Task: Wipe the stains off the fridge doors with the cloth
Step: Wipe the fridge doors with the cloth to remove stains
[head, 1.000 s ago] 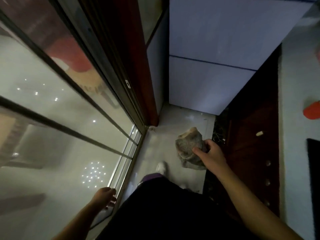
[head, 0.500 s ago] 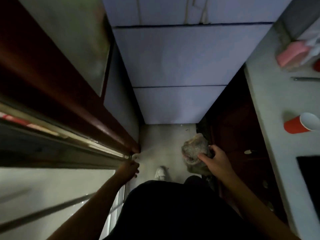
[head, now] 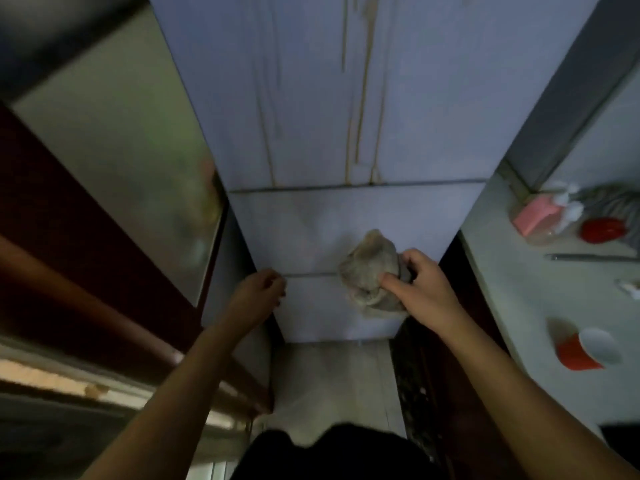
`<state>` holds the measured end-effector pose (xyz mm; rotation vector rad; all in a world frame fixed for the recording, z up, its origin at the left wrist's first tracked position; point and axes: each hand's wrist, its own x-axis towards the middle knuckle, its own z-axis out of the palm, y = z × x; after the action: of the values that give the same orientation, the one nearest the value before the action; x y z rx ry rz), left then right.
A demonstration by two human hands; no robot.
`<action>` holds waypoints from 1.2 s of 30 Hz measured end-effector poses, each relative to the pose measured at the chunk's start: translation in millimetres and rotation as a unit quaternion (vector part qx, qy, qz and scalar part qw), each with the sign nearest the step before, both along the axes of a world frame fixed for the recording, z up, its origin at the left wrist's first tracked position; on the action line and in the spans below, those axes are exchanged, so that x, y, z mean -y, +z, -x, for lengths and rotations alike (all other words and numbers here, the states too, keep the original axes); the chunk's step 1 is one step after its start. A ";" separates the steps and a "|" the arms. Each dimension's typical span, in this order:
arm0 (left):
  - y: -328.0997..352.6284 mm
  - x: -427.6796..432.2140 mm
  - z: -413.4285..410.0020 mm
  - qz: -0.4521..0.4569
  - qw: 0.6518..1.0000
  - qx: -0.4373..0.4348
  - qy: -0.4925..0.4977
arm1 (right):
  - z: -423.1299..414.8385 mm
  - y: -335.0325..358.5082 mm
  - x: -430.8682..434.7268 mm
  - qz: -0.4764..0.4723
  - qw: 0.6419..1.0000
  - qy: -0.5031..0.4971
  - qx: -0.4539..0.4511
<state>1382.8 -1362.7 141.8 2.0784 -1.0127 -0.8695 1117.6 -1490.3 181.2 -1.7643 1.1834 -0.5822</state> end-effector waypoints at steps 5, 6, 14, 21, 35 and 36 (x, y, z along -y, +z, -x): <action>155.8 58.6 -8.3 0.134 0.972 0.193 -0.008 | -44.0 156.8 56.2 0.183 0.976 0.054 0.103; 184.5 67.5 -11.3 0.159 0.960 0.230 -0.001 | -50.6 188.9 63.3 0.216 0.967 0.059 0.124; 369.4 109.9 -50.4 0.314 0.825 0.467 0.047 | -84.5 389.4 108.9 0.460 0.869 0.048 0.178; 434.9 147.4 -82.9 0.324 0.719 0.603 0.120 | -112.4 489.1 156.3 0.576 0.810 0.010 0.113; 419.1 154.5 -107.8 0.321 0.687 0.646 0.089 | -157.1 462.7 188.8 0.714 0.659 -0.042 0.233; 419.3 154.2 -108.7 0.319 0.686 0.649 0.085 | -158.2 460.5 189.7 0.720 0.656 -0.043 0.222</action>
<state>1491.5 -1516.9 561.1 1.8663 -1.4057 1.1910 1275.7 -1680.0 641.7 -2.4596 0.2563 -2.3118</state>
